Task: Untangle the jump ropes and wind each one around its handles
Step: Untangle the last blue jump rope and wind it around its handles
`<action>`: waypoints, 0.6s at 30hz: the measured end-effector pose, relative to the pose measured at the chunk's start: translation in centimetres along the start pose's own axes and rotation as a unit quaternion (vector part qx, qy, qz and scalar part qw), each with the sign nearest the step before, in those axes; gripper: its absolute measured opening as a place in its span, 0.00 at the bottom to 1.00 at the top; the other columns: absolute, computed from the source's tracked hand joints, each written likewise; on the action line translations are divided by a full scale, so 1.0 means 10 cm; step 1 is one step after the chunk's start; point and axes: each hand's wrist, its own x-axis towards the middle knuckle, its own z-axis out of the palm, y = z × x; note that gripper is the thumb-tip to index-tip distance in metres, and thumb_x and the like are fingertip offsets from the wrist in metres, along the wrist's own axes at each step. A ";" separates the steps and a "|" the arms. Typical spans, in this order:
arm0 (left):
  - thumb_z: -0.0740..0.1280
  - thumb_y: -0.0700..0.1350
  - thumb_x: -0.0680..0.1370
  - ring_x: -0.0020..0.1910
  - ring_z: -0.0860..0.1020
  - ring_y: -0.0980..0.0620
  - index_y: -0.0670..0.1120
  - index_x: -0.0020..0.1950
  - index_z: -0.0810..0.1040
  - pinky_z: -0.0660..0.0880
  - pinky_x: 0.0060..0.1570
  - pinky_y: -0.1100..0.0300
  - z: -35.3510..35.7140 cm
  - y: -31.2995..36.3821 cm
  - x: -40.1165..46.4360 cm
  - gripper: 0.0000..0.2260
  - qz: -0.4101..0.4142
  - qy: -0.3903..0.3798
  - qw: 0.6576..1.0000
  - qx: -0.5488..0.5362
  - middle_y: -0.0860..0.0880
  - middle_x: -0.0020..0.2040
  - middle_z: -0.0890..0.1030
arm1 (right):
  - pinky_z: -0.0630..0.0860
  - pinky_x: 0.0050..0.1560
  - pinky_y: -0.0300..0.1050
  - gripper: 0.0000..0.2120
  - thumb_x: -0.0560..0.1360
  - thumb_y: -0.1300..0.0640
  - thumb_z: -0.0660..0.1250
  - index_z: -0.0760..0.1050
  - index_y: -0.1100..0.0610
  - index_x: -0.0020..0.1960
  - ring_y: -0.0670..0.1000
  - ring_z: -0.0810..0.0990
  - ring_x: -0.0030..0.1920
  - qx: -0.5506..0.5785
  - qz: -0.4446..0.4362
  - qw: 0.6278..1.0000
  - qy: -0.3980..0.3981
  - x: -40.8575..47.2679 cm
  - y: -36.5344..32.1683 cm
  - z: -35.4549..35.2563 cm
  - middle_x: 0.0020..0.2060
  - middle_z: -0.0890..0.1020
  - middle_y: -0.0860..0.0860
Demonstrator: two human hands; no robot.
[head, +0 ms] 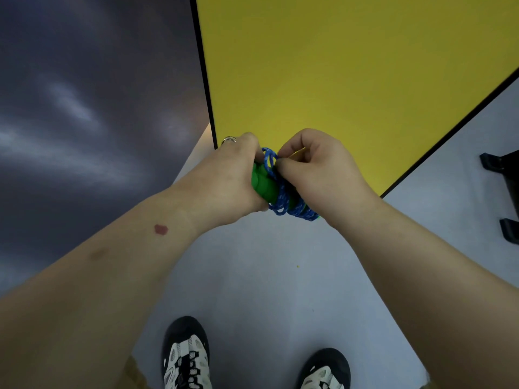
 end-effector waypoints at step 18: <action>0.79 0.43 0.70 0.62 0.69 0.54 0.67 0.76 0.60 0.72 0.60 0.59 0.02 0.05 -0.05 0.43 0.050 -0.047 0.996 -0.052 0.59 0.63 0.61 | 0.80 0.42 0.51 0.12 0.77 0.59 0.62 0.85 0.51 0.49 0.57 0.84 0.39 -0.034 -0.002 0.992 -0.119 0.07 0.08 -0.11 0.41 0.87 0.55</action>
